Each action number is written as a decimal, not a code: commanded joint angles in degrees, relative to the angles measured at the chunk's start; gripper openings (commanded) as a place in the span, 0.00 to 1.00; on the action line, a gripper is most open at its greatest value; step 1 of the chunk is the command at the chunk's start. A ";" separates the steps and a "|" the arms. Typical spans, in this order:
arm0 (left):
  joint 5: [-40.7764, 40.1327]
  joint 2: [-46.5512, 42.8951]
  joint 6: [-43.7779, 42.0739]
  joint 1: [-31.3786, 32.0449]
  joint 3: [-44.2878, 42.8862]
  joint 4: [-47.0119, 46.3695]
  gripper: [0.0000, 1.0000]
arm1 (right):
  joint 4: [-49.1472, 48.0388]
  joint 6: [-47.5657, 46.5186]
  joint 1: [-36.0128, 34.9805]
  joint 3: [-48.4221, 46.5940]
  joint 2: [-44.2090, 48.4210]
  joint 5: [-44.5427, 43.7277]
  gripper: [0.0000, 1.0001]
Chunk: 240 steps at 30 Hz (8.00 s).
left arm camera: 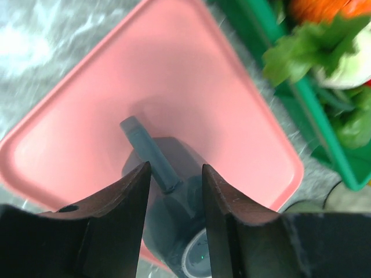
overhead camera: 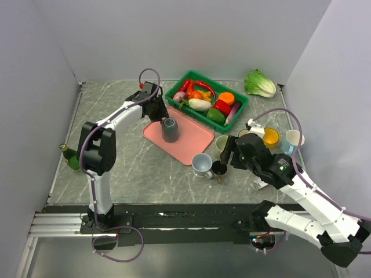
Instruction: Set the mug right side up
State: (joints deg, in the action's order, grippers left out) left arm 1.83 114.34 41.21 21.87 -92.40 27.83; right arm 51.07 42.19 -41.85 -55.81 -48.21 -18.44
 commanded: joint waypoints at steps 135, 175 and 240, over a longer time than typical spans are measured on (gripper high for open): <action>30.25 -34.36 1.75 7.58 8.55 -25.96 0.01 | -29.87 0.43 2.29 -9.49 -7.08 22.82 0.98; 44.14 -38.76 25.67 7.58 9.16 -50.15 0.01 | -75.42 7.55 5.11 -5.62 -11.29 30.30 0.62; 11.10 -38.32 -13.61 8.98 7.32 -11.14 0.96 | 13.71 -1.42 11.52 -6.16 1.71 0.06 0.00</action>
State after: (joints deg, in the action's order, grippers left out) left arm 14.20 76.36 28.86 30.74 -83.42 17.32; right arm 69.76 38.00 -30.48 -64.10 -45.95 -18.04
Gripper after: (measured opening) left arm 0.964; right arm 0.249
